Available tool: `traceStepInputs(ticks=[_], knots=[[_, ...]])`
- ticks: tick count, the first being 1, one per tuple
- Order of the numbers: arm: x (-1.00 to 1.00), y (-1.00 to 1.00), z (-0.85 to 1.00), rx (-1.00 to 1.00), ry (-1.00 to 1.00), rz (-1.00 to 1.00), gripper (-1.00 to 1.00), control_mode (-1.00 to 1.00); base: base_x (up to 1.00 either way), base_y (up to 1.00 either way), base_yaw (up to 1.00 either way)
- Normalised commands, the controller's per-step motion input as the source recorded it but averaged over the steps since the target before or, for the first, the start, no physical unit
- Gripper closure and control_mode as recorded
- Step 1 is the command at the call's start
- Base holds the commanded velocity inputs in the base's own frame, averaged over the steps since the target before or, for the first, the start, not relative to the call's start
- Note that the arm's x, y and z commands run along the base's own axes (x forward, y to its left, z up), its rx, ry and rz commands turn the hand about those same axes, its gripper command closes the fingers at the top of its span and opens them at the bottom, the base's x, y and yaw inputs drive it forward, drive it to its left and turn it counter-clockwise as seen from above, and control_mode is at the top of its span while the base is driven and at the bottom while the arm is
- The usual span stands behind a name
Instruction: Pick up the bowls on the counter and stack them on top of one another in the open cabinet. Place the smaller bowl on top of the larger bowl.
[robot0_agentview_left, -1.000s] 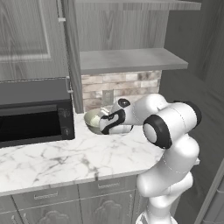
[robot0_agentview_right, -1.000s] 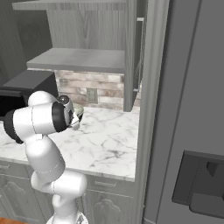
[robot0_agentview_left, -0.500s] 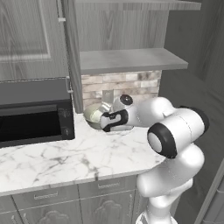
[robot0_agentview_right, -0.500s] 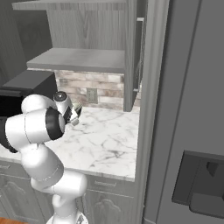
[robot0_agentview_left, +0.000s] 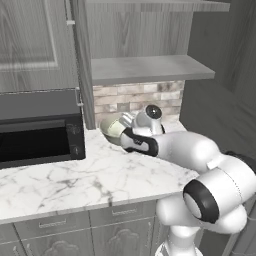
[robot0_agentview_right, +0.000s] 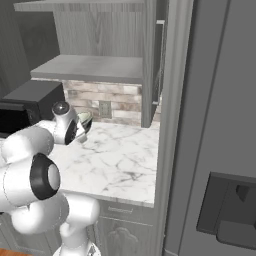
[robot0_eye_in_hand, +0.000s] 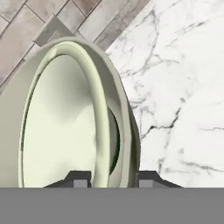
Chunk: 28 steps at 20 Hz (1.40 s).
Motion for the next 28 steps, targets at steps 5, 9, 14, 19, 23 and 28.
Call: traceStepInputs(ticks=[5, 9, 14, 19, 23, 28], knots=[[-0.65, -0.20, 0.60, 0.00, -0.01, 0.00, 1.00, -1.00, 0.00, 0.00, 0.00], [-0.58, -0.05, 0.75, 0.00, 0.00, -0.04, 1.00, -1.00, 0.00, 0.00, 0.00], [-0.60, 0.00, 0.68, -0.04, 0.00, -0.07, 1.00, -1.00, 0.00, 0.00, 0.00], [-0.68, -0.01, 0.55, -0.05, 0.03, -0.06, 1.00, -1.00, 0.00, 0.00, 0.00], [-0.62, -0.04, 0.58, -0.04, 0.03, -0.05, 1.00, -1.00, 0.00, 0.00, 0.00], [-0.58, -0.07, 0.62, -0.02, 0.02, -0.04, 1.00, -1.00, 0.00, 0.00, 0.00]])
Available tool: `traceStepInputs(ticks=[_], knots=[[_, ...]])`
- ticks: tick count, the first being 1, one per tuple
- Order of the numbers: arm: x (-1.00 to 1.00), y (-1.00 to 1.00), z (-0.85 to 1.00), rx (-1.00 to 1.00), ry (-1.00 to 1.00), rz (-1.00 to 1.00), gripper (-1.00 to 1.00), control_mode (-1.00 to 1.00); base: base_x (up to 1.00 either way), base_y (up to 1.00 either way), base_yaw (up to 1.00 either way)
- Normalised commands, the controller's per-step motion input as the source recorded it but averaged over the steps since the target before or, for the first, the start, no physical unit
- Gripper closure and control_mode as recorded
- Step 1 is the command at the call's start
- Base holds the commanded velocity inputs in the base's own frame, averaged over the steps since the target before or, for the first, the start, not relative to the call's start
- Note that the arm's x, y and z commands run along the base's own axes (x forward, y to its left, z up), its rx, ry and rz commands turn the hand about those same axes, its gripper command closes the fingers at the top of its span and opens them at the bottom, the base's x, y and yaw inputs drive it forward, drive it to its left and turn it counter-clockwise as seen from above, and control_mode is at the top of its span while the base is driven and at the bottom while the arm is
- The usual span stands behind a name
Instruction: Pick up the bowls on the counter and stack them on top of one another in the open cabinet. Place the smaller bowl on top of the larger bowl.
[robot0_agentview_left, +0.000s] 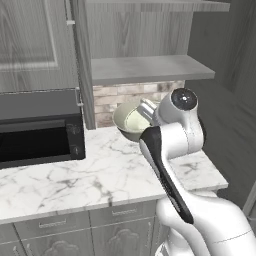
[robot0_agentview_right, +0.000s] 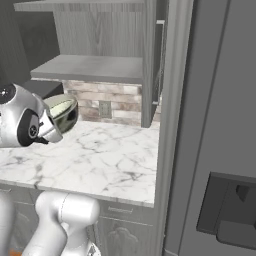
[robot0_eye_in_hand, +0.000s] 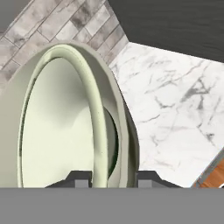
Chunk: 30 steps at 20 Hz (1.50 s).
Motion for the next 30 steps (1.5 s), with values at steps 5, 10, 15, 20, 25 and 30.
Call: traceStepInputs(ticks=[5, 10, 15, 20, 25, 30], knots=[[-0.60, -0.11, 0.63, 0.00, 0.02, -0.04, 1.00, -1.00, 0.00, 0.00, 0.00], [-0.56, -0.11, 0.58, 0.00, 0.01, -0.07, 1.00, -1.00, 0.00, 0.00, 0.00], [-0.33, -0.12, 0.40, 0.01, -0.04, -0.06, 1.00, -1.00, 0.00, 0.00, 0.00], [-0.19, -0.22, 0.34, 0.11, -0.16, 0.00, 1.00, -1.00, 0.00, 0.00, 0.00], [-0.16, -0.26, 0.40, 0.14, -0.15, 0.01, 1.00, -1.00, 0.00, 0.00, 0.00], [-0.05, -0.04, 0.09, 0.03, -0.09, 0.00, 1.00, -1.00, 0.00, 0.00, 0.00]])
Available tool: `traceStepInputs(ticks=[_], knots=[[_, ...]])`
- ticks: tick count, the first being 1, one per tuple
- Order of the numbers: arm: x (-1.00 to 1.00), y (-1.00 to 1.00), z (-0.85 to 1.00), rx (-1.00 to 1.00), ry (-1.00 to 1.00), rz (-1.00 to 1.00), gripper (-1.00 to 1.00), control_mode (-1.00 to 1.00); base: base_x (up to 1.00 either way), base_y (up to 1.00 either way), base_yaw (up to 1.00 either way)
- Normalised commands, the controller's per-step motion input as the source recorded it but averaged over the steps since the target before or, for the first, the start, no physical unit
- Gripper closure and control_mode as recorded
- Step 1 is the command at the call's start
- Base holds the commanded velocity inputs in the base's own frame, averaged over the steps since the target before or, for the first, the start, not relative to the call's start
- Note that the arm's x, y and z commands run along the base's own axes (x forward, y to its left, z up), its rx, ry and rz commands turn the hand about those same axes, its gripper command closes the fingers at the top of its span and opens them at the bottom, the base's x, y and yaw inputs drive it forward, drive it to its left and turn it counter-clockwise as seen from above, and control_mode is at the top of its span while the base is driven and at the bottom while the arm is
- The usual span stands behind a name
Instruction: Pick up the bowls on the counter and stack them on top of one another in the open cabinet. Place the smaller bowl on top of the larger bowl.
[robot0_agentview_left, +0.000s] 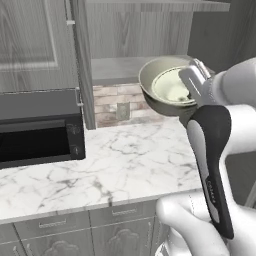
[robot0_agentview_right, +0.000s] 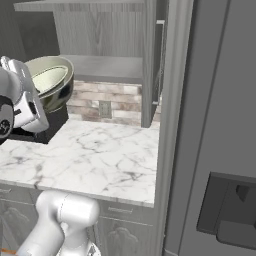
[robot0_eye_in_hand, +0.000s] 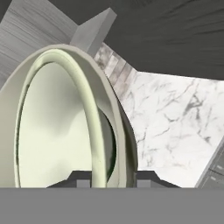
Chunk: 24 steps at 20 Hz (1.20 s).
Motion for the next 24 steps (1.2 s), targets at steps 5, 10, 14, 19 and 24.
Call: traceStepInputs(ticks=[5, 10, 14, 19, 24], knots=[[0.06, 0.00, 0.15, 0.00, -0.02, 0.00, 1.00, -1.00, 0.00, 0.00, 0.00], [0.31, 0.03, 0.05, 0.00, 0.02, -0.01, 1.00, -1.00, 0.00, 0.00, 0.00], [0.36, 0.05, 0.00, 0.00, 0.00, 0.00, 1.00, -1.00, 0.00, 0.00, 0.00], [0.27, 0.02, 0.02, 0.00, -0.02, 0.00, 1.00, -1.00, 0.00, 0.00, 0.00], [0.15, 0.00, 0.00, 0.00, -0.09, 0.00, 1.00, -1.00, 0.00, 0.00, 0.00]])
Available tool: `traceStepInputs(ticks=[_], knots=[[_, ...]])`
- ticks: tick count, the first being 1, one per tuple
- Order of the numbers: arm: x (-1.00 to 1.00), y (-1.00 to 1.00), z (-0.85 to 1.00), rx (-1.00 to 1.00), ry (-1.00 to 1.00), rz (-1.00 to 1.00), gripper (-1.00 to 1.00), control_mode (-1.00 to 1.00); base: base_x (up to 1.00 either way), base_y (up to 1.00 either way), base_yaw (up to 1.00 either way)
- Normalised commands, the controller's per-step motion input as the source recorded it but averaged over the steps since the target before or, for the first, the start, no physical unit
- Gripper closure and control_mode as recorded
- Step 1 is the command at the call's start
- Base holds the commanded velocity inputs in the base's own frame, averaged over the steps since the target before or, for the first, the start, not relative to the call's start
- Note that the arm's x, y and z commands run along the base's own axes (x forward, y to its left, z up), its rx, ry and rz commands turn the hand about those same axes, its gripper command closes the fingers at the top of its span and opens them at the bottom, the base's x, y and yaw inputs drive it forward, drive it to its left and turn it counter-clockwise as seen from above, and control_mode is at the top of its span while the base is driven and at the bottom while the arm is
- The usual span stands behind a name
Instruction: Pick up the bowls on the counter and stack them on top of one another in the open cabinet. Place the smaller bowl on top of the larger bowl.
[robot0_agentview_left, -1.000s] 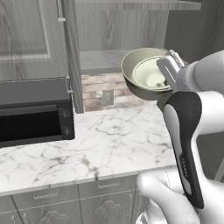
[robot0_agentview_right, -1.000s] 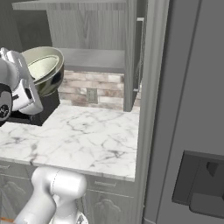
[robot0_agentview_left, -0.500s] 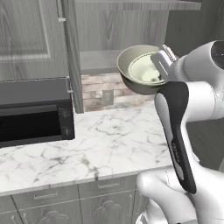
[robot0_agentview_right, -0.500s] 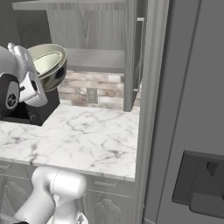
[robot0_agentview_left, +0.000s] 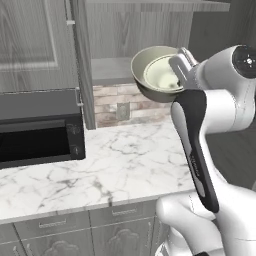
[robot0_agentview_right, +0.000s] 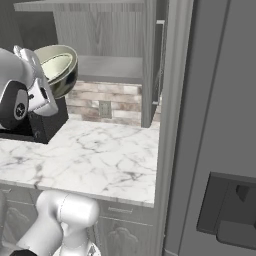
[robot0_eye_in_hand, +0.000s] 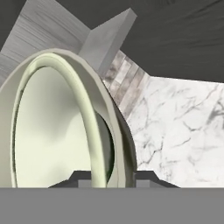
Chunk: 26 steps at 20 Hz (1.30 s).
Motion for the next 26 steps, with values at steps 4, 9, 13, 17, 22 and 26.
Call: traceStepInputs(ticks=[4, 9, 13, 17, 22, 26], knots=[[0.10, 0.00, 0.00, 0.00, -0.12, 0.00, 1.00, -1.00, 0.00, 0.00, 0.00], [0.01, 0.00, 0.00, 0.00, -0.04, 0.00, 1.00, -1.00, 0.00, 0.00, 0.00], [0.07, 0.00, 0.00, 0.00, 0.00, 0.00, 1.00, -1.00, 0.00, 0.00, 0.00], [0.14, 0.00, 0.00, 0.00, 0.00, 0.00, 1.00, -1.00, 0.00, 0.00, 0.00], [0.23, 0.00, 0.00, 0.00, 0.00, 0.00, 1.00, -1.00, 0.00, 0.00, 0.00], [0.28, 0.00, 0.00, 0.00, 0.00, -0.01, 1.00, -1.00, 0.00, 0.00, 0.00]])
